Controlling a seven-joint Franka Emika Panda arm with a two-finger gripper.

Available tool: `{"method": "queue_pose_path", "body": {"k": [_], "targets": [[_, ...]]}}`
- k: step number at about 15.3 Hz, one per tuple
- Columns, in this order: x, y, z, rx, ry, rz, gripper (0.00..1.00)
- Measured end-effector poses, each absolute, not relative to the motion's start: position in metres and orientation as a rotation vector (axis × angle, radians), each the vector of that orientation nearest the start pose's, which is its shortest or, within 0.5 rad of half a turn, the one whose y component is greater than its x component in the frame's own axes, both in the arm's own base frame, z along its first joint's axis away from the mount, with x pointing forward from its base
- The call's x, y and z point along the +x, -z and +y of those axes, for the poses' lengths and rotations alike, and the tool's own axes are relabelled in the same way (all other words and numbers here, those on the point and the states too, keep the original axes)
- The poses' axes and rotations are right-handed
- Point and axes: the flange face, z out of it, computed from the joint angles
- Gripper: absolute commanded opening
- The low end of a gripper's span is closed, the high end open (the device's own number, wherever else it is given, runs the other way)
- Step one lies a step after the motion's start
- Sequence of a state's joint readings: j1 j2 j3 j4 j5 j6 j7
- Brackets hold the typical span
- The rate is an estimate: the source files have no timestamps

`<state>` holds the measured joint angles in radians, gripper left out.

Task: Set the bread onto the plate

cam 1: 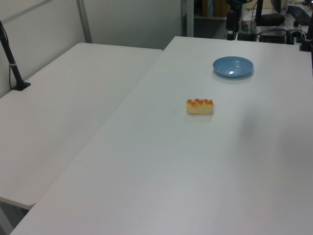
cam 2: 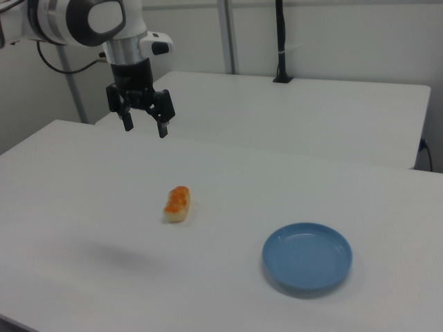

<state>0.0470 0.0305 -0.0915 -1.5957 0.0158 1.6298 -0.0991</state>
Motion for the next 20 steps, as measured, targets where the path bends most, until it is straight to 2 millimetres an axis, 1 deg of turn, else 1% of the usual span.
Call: {"method": "queue_pose_path", "body": {"k": [2, 4, 6, 10, 12, 16, 18, 20], "targets": [[0.568, -0.601, -0.024, -3.142, 0.005, -0.091, 1.00], [0.569, -0.598, -0.025, -3.162, -0.006, -0.151, 1.00], [0.574, -0.585, -0.021, -3.164, -0.045, -0.209, 1.00], [0.606, -0.541, 0.008, -3.166, -0.022, -0.300, 1.00], [0.617, -0.518, 0.019, -3.165, -0.045, -0.335, 1.00], [0.638, -0.476, 0.042, -3.160, -0.007, -0.402, 1.00], [0.646, -0.450, 0.049, -3.159, 0.019, -0.420, 1.00], [0.653, -0.426, 0.050, -3.160, 0.028, -0.425, 1.00]]}}
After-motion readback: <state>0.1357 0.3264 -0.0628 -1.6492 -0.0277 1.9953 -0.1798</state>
